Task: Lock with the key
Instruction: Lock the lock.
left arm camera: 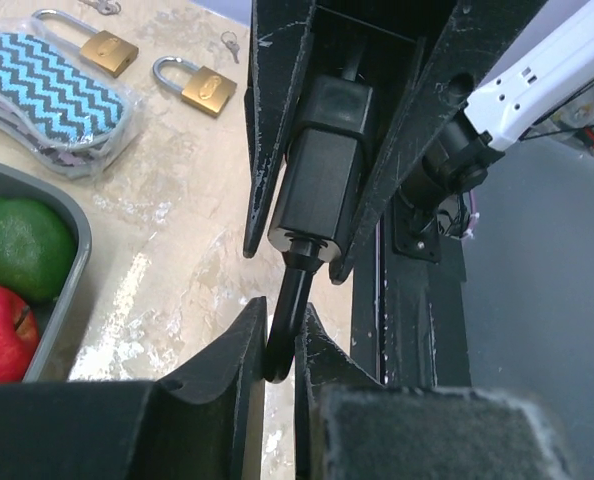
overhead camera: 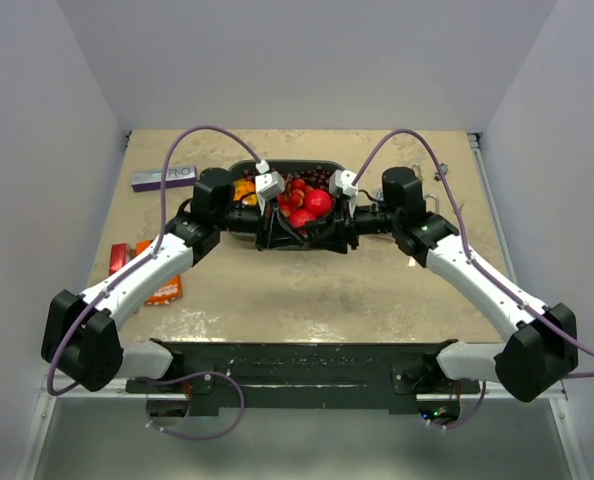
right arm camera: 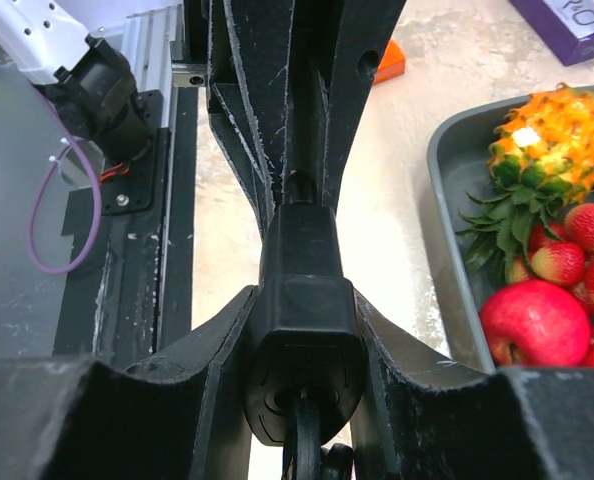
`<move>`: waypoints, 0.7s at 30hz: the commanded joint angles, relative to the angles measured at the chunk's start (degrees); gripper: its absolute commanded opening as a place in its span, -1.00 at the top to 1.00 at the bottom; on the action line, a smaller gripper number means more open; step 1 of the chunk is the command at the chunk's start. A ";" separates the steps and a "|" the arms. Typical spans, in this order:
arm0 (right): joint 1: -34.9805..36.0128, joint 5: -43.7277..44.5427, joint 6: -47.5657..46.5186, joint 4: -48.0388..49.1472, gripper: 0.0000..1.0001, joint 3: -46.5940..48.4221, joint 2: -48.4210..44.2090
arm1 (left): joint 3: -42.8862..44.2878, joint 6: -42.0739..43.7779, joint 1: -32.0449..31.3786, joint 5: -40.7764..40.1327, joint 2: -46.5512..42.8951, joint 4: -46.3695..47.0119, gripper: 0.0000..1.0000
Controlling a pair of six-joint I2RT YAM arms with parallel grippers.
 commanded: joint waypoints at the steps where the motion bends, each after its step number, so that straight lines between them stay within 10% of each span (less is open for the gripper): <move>1: 8.51 -5.03 -2.83 4.93 1.00 0.52 5.28 | 9.79 -12.11 -8.09 1.57 0.98 35.13 1.00; 13: 11.69 -5.47 -4.77 4.59 1.00 0.26 7.92 | 13.85 -14.75 -11.97 2.44 3.18 40.23 1.00; 21: 6.25 -3.80 -12.67 -10.51 1.00 2.81 4.06 | 5.60 -5.35 -7.67 3.84 -2.97 24.16 1.00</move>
